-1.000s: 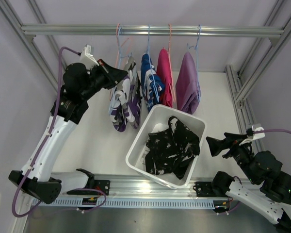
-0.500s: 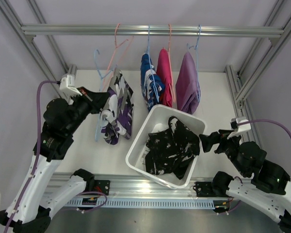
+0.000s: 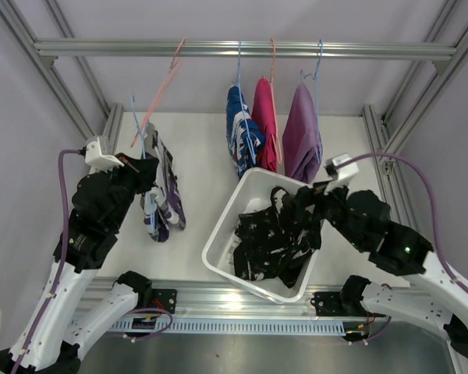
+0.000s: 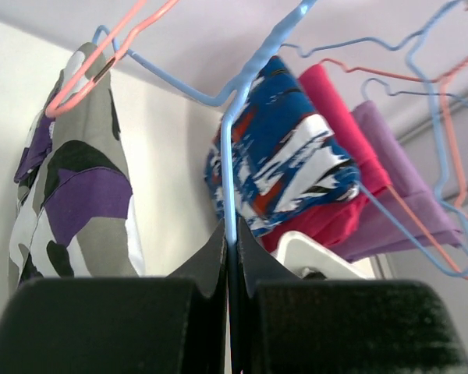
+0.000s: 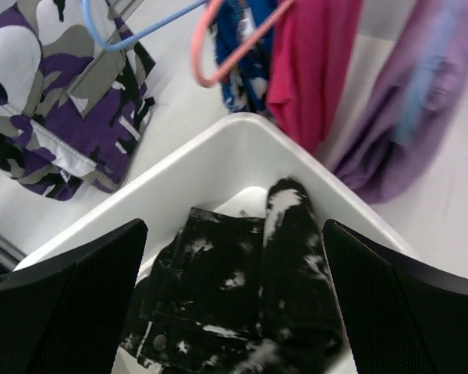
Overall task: Remove the trousers from the hanger
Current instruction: Pick up the hanger from the clothesline.
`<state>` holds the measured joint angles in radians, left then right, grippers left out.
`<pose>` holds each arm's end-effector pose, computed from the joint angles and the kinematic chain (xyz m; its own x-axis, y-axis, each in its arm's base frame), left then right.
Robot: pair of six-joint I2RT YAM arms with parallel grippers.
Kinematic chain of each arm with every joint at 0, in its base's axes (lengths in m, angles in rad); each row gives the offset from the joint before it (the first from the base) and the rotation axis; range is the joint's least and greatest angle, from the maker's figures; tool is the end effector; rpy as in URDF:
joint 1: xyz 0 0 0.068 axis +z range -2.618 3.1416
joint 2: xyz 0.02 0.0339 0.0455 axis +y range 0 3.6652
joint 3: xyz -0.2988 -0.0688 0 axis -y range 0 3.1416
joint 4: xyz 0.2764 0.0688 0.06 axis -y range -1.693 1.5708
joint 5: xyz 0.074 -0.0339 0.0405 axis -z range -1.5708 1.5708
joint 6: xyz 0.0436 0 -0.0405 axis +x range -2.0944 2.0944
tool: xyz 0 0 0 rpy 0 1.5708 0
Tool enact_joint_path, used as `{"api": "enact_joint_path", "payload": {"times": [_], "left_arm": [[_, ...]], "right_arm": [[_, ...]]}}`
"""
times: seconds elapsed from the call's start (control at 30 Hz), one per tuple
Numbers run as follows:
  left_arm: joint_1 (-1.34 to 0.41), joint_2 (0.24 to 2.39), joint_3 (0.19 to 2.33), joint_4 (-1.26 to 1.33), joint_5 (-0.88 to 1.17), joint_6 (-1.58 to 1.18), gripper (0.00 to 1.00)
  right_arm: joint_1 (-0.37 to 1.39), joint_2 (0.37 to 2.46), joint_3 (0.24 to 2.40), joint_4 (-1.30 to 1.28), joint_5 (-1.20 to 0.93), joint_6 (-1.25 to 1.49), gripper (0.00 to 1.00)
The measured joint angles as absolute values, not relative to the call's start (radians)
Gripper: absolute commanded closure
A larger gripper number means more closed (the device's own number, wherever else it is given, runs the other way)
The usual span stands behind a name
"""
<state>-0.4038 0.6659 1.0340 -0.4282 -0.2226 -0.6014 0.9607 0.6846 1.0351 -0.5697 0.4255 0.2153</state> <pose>0.1304 -0.0452 0.4465 -0.1477 -0.5370 -0.8306 0.1176 0.8243 -0.5538 0.0941 0.1032 0.4290 -0.2319 0.0079 -0.9727 -0.4771 0.8705 0.1208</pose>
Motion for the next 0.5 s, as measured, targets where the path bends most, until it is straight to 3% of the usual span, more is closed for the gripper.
{"api": "enact_joint_path", "payload": {"times": [0.5], "left_arm": [[-0.404,0.632,0.949,-0.411,-0.368,-0.601,1.00]], "right_arm": [[1.187,1.141,1.108,-0.265,0.343,0.141,0.00]]}}
